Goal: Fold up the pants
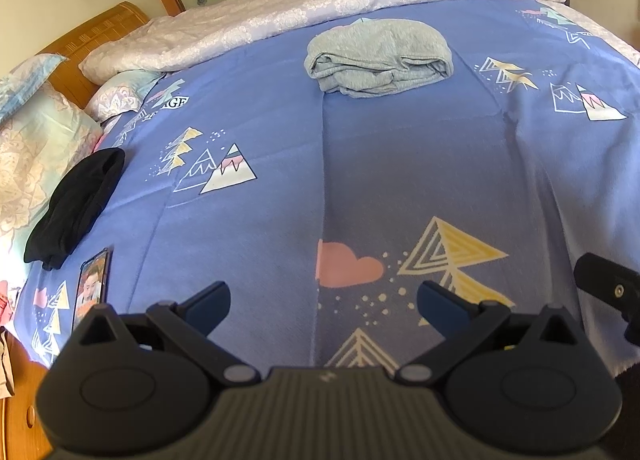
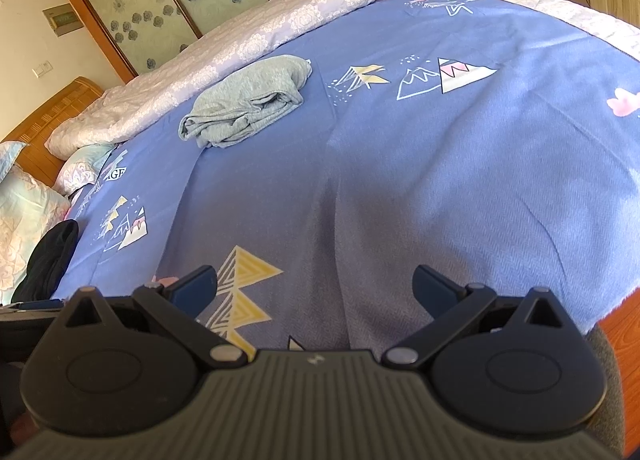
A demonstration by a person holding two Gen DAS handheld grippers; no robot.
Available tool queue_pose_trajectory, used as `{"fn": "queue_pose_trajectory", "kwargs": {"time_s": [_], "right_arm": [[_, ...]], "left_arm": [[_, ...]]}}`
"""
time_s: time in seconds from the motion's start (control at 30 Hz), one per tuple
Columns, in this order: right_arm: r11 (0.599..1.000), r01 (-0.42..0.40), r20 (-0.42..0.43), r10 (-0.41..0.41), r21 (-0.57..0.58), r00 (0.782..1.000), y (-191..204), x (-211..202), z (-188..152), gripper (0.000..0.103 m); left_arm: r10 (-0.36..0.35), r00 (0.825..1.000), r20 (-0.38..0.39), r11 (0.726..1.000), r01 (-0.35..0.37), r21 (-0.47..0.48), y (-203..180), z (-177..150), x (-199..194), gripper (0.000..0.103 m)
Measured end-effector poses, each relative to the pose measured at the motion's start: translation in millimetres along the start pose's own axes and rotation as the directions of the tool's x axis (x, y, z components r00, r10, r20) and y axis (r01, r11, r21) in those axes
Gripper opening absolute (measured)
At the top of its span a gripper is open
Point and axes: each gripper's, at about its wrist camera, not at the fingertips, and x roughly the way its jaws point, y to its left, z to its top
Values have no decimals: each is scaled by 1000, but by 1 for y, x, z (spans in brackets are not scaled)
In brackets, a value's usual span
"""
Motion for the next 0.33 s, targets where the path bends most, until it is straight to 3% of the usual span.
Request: {"fn": "queue_pose_trajectory", "kwargs": {"time_s": [0.33], "right_arm": [[1000,3,-4,-3,-5,1000,-3,2,-1,103]], "left_arm": [[-51,999,4,999,51,-15,3,-1,0,103]]}}
